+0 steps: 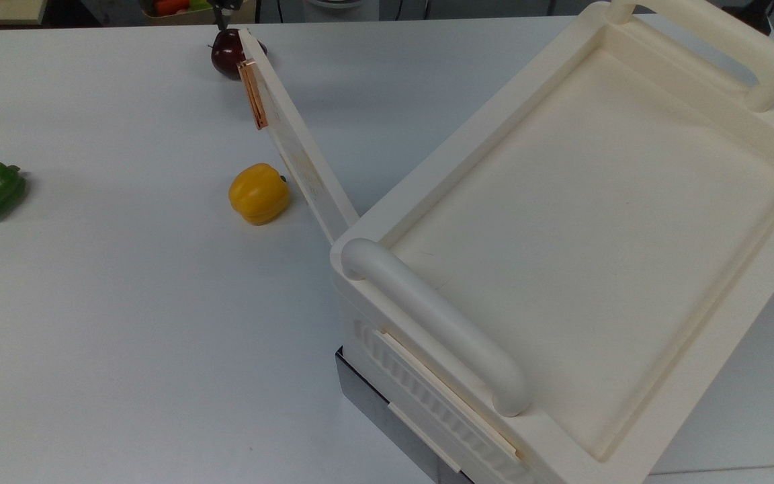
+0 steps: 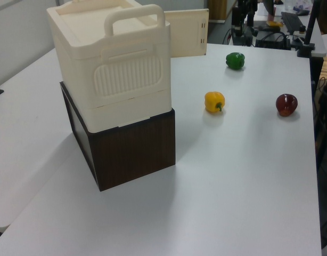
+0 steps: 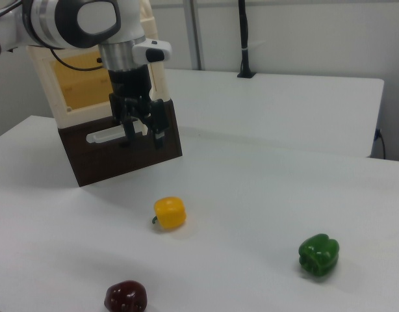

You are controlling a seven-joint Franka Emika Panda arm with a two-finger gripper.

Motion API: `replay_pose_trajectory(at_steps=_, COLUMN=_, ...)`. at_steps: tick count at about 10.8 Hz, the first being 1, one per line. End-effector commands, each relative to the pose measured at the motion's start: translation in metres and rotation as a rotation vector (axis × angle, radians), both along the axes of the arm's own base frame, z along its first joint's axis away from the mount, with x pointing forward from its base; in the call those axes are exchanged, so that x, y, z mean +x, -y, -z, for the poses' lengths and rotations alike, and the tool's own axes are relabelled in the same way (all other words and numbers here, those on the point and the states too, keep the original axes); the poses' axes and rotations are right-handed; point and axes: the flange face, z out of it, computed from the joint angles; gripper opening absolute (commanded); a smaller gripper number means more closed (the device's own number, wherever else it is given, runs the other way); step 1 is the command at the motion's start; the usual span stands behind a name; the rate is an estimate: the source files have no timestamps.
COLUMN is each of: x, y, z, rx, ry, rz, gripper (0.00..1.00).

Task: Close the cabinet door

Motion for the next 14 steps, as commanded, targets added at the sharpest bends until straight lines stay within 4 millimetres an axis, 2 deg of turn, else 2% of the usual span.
replay_pose_trajectory(at_steps=1, x=-0.002, y=0.000, z=-0.001, rx=0.043, ry=0.003, rz=0.020, gripper=1.00)
replay_pose_trajectory(at_steps=10, x=0.004, y=-0.002, z=-0.003, rx=0.117, ry=0.053, rz=-0.044, gripper=1.00)
replay_pose_trajectory(at_steps=12, x=0.011, y=-0.002, z=-0.006, rx=0.127, ry=0.109, rz=-0.069, gripper=1.00)
replay_pose_trajectory(at_steps=14, x=0.015, y=0.003, z=-0.012, rx=0.214, ry=0.184, rz=-0.112, gripper=1.00)
